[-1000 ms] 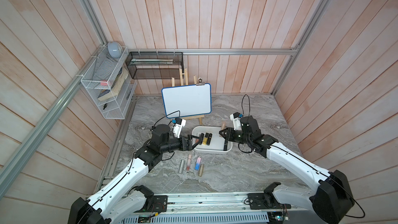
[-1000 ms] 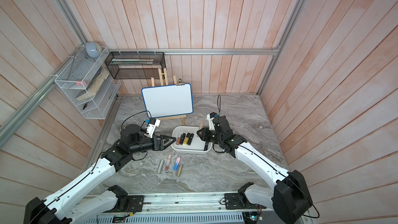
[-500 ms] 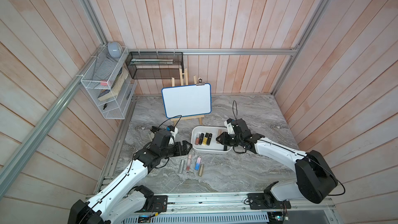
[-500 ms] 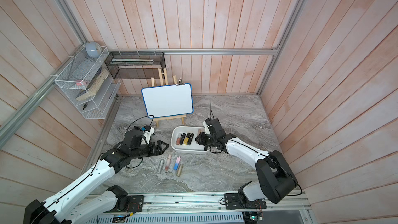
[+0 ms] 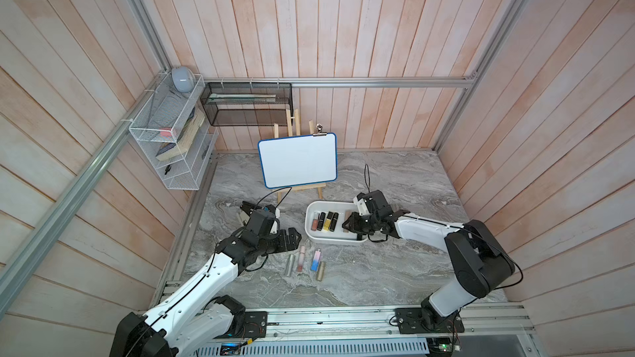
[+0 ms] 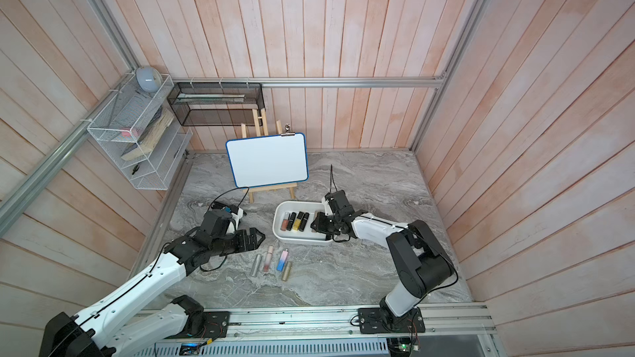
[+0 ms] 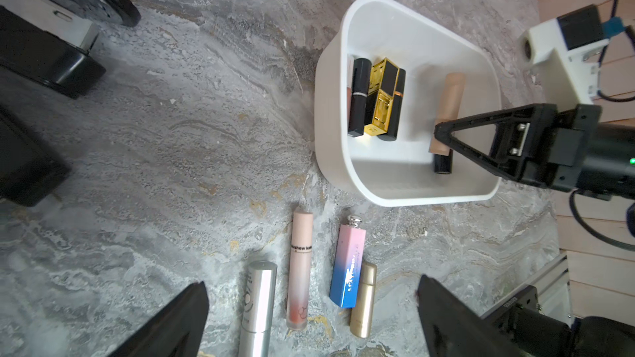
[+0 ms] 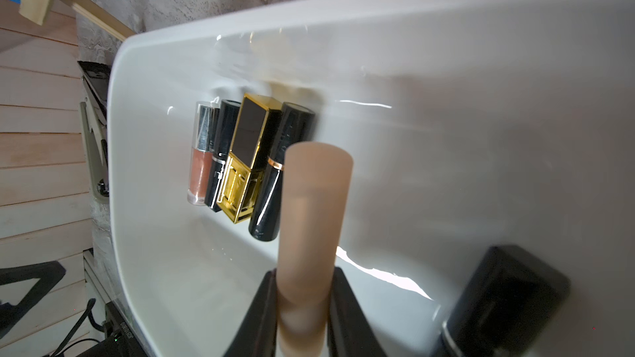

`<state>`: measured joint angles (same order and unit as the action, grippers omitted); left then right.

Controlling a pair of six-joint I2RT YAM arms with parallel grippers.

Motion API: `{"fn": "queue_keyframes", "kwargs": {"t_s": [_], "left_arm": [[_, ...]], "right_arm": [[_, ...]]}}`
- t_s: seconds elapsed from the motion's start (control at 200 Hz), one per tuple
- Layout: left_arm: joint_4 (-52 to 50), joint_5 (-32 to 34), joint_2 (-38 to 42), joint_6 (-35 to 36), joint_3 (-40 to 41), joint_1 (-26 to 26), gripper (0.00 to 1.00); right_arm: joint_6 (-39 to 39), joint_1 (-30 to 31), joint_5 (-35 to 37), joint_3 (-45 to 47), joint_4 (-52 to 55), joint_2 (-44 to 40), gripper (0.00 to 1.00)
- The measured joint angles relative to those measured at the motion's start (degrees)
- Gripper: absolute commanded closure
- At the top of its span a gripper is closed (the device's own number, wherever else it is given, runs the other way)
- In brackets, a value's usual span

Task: Put the lipstick into the storage box
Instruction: Place the lipstick in the storage box.

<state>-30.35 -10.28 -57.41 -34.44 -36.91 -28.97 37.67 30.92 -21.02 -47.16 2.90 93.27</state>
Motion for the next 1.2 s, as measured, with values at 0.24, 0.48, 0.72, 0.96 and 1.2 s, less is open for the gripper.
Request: {"fn": "queue_keyframes", "kwargs": {"t_s": [0.24, 0.48, 0.72, 0.96, 1.2], "left_arm": [[-0.52, 0.33, -2.38, 0.0, 0.0, 0.0, 0.0], [-0.52, 0.31, -3.58, 0.0, 0.0, 0.0, 0.0], [-0.52, 0.33, -5.01, 0.09, 0.0, -0.2, 0.0], [-0.55, 0.31, -6.01, 0.42, 0.0, -0.48, 0.0], [-0.57, 0.35, -6.86, 0.42, 0.0, -0.72, 0.0]], "right_arm": [[-0.46, -0.11, -1.03, -1.53, -0.44, 1.92, 0.8], [-0.5, -0.37, -1.79, -3.04, -1.11, 3.43, 0.79], [-0.76, -0.44, -2.05, -3.26, -1.4, 3.69, 0.72], [-0.87, -0.59, -2.08, -3.26, -1.51, 3.72, 0.65], [-0.9, -0.59, -2.08, -3.26, -1.55, 3.69, 0.64]]}}
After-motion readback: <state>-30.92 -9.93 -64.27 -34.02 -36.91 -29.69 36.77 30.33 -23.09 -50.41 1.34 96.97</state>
